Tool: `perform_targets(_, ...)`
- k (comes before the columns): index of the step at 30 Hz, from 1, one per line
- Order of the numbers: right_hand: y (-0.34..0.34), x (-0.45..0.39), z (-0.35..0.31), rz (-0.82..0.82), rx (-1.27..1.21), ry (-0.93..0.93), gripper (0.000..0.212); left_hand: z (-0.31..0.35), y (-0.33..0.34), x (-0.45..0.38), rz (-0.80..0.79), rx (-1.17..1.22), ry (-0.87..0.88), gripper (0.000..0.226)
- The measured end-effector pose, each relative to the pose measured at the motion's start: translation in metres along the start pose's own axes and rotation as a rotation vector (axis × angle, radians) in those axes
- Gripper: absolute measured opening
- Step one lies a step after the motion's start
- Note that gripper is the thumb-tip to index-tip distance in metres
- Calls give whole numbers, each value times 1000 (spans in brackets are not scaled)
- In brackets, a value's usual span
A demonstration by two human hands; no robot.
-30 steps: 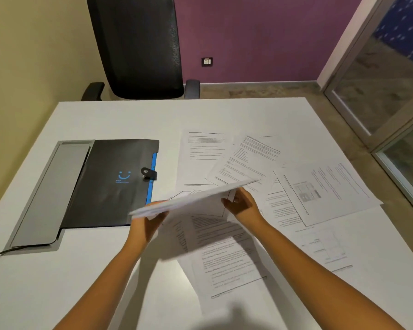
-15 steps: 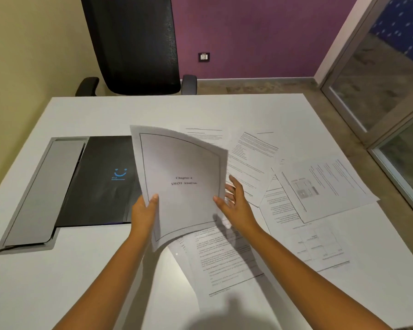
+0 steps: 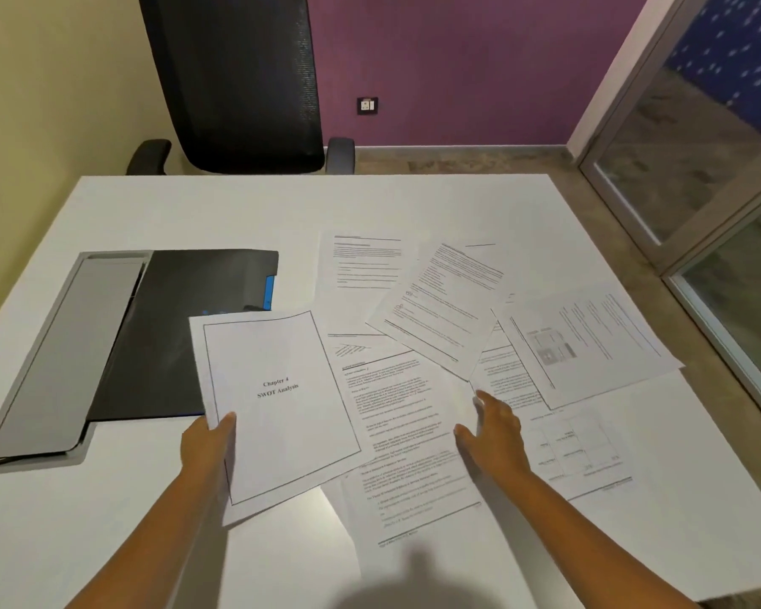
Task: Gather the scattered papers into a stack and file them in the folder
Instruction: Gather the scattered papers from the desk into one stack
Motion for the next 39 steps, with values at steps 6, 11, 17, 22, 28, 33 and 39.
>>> perform_targets(6, -18, -12, 7, 62, 4, -2, 47, 5, 0, 3, 101, -138, 80, 37)
perform_targets(11, -28, -15, 17, 93, -3, 13, 42, 3, 9, 4, 57, -196, 86, 26)
perform_targets(17, -38, -25, 26, 142, 36, 8, 37, 3, 24, 3, -19, -222, 73, 28)
perform_targets(22, -42, -31, 31, 163, 33, 25, 36, 7, 44, 11, -79, -233, 74, 33)
perform_targets(28, -45, -37, 32, 157, 70, -4, 35, 7, 59, 17, -132, -370, 135, 39)
perform_targets(33, -37, -44, 25, 105, 144, -112, 37, -4, 58, 18, -125, -280, 81, 51)
perform_targets(39, -10, -55, 0, -94, 450, -349, 28, -11, 56, 21, -11, -274, 80, 53)
Point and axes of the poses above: each hand's wrist, its own x-axis away from the middle knuckle, its own y-axis out of the palm, z = x × y, the point moved 3 cm from there along -x, towards the middle knuckle, and after that the axes turned 11 degrees about -y, right-handed, at the moved point
